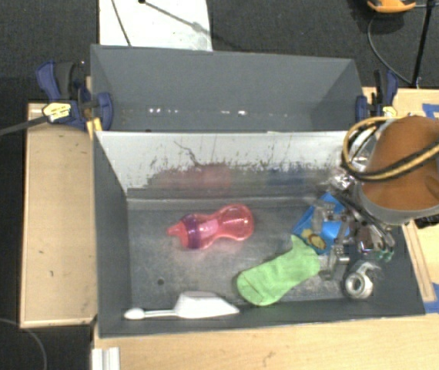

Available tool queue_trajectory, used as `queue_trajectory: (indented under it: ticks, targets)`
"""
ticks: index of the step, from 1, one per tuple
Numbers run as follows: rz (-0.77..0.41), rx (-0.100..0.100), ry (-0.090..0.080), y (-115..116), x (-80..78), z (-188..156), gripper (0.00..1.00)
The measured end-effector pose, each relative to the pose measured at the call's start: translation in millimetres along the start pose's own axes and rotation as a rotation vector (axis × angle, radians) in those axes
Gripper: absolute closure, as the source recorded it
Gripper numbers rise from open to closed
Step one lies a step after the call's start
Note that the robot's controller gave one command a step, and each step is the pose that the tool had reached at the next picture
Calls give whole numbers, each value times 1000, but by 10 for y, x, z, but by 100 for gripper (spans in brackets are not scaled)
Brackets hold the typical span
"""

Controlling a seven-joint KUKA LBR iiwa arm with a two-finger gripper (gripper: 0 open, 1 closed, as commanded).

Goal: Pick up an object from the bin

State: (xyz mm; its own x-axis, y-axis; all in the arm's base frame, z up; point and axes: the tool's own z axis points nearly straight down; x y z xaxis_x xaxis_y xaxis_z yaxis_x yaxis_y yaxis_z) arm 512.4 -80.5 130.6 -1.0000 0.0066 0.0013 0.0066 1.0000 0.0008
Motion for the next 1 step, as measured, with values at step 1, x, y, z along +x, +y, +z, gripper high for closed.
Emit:
queue_trajectory:
  ticks: [1]
  targets:
    - [-3,1,-4,1,-10,-32,0]
